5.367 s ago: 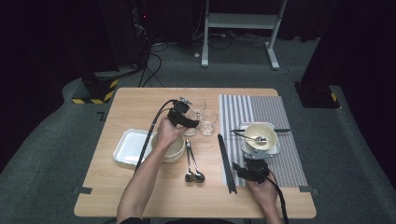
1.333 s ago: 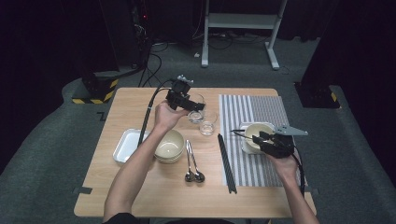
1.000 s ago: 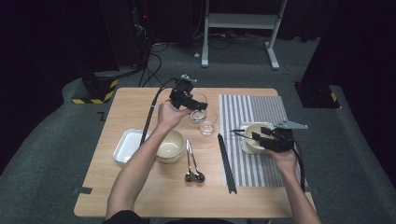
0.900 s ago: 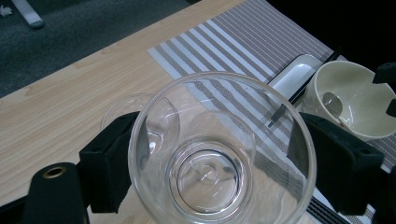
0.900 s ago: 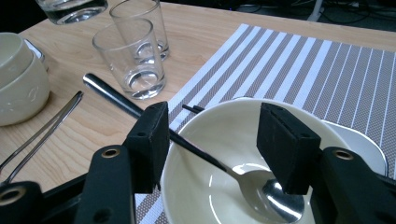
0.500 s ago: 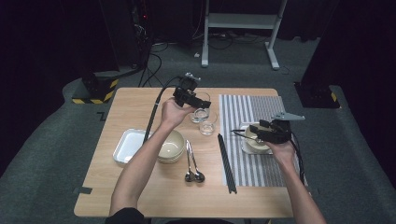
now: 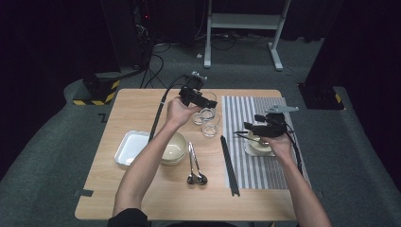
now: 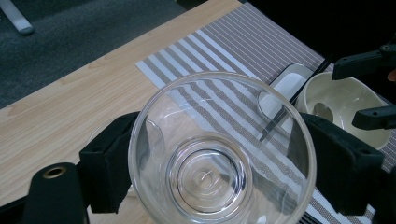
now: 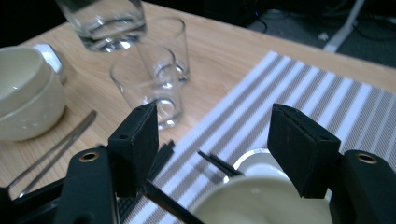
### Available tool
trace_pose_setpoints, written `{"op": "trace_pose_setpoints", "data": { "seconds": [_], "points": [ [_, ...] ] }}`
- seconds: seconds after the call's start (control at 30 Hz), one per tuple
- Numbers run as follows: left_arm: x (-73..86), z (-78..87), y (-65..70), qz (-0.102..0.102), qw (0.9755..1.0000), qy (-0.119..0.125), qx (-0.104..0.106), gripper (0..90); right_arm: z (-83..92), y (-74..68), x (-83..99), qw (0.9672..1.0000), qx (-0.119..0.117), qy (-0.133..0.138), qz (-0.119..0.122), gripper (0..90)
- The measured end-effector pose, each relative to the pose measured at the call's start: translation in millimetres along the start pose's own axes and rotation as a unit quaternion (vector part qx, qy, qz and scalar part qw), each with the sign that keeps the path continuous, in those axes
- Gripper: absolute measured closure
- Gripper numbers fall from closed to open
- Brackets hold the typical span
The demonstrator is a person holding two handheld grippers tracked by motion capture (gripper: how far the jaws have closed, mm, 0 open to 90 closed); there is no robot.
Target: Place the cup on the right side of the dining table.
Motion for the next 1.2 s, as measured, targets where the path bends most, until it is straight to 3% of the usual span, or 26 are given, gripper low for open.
{"op": "trace_pose_setpoints", "data": {
  "seconds": [0.23, 0.33, 0.53, 0.83, 0.93, 0.97, 1.03, 1.2],
  "points": [
    [-5.3, -3.6, 2.8, -0.012, 0.9999, -0.001, -0.003, 18.5, -10.7, -7.1, -11.1, 0.9997, -0.015, -0.003, 0.02, 30.1],
    [-7.5, -5.8, 2.8, -0.005, 1.0, 0.001, 0.002, 18.5, -15.8, -8.7, -10.7, 0.9996, -0.017, -0.009, 0.022, 29.8],
    [-12.0, -8.8, 10.6, -0.019, 0.9998, -0.003, 0.0, 18.5, -16.9, -10.5, -13.2, 0.9996, -0.021, 0.0, 0.019, 29.5],
    [-16.5, -18.4, 13.0, -0.018, 0.9998, -0.006, 0.002, 18.5, -18.8, -5.5, -17.0, 0.9991, -0.036, 0.018, 0.011, 27.3],
    [-17.0, -19.8, 14.4, -0.019, 0.9998, -0.007, 0.004, 18.5, -20.4, -6.9, -19.3, 0.999, -0.044, -0.002, 0.008, 24.4],
    [-17.2, -19.8, 15.3, -0.019, 0.9998, -0.008, 0.005, 18.5, -20.3, -8.3, -22.7, 0.9991, -0.041, -0.005, 0.014, 24.6],
    [-17.5, -18.7, 16.7, -0.021, 0.9998, -0.006, 0.004, 18.5, -17.9, -11.5, -30.4, 0.9987, -0.04, 0.018, 0.026, 25.9],
    [-16.8, -16.4, 16.7, -0.022, 0.9997, -0.006, 0.005, 18.5, -20.6, -18.0, -41.8, 0.9982, -0.046, 0.009, 0.038, 25.4]
  ]
}}
Point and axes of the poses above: each handheld gripper's, and its own axes: z roughly backward along the jaws, x roughly out of its underside, y roughly to its right, the point moved 8 cm from there along -z, roughly forward along the jaws, and after that the axes turned 11 degrees about -y, right-handed, at the moved point
